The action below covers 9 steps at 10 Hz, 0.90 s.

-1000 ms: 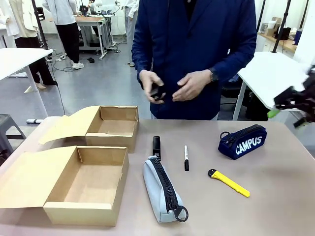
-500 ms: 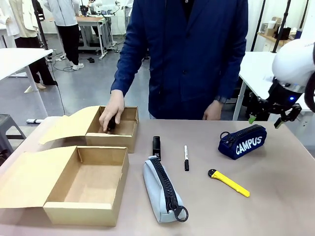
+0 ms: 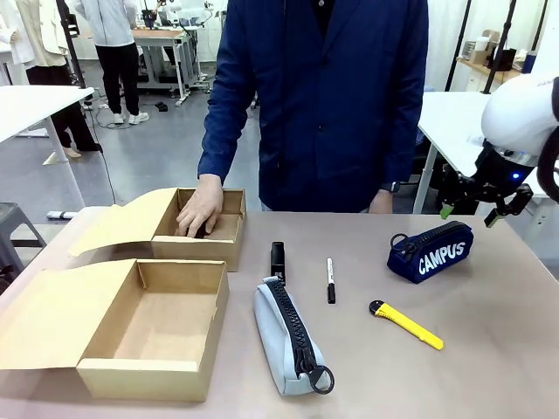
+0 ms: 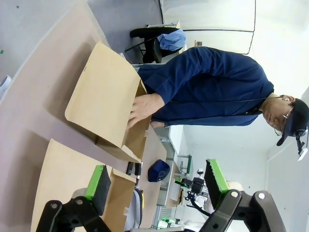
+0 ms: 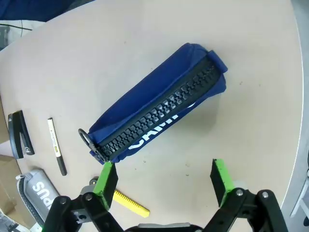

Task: Place items inside the box.
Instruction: Pick up a Pencil pouch or Stapler and place it inside the Mailer Box closest to the robot.

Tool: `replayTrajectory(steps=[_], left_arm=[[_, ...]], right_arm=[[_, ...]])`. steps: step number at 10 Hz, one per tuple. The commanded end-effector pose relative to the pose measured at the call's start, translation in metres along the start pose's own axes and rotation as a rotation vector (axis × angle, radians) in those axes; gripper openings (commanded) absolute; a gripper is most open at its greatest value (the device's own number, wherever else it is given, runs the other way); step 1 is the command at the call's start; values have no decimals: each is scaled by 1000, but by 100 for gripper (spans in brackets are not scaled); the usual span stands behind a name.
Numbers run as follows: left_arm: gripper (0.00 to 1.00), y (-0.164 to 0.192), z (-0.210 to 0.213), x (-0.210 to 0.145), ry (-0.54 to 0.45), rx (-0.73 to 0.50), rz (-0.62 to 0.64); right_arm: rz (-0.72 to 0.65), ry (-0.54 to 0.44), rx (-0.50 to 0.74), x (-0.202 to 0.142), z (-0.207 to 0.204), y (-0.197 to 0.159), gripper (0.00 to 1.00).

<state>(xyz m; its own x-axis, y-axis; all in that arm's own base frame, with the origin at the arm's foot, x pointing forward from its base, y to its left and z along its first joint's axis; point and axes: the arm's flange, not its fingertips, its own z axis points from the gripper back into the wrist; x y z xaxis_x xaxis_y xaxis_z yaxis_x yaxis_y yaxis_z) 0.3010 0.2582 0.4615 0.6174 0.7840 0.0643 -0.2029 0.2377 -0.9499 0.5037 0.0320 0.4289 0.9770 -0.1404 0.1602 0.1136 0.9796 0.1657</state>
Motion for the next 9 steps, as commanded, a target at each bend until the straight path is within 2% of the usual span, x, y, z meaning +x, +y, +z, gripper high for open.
replayTrajectory(steps=[1,4,5,6,7,8,9], left_arm=[[100,-2,2,0,3,-13,-2],[100,-2,2,0,3,-13,-2],[100,-2,2,0,3,-13,-2],[100,-2,2,0,3,-13,-2],[100,-2,2,0,3,-13,-2],[100,-2,2,0,3,-13,-2],[100,-2,2,0,3,-13,-2]], right_arm=[[-3,3,-11,-2,3,0,100],[2,3,0,-1,0,1,100],[-104,4,-49,2,-2,9,100],[-271,56,-18,4,-4,22,100],[-477,78,-110,2,-9,38,100],[-693,70,-203,1,-16,53,100],[-801,29,-225,2,-21,60,100]])
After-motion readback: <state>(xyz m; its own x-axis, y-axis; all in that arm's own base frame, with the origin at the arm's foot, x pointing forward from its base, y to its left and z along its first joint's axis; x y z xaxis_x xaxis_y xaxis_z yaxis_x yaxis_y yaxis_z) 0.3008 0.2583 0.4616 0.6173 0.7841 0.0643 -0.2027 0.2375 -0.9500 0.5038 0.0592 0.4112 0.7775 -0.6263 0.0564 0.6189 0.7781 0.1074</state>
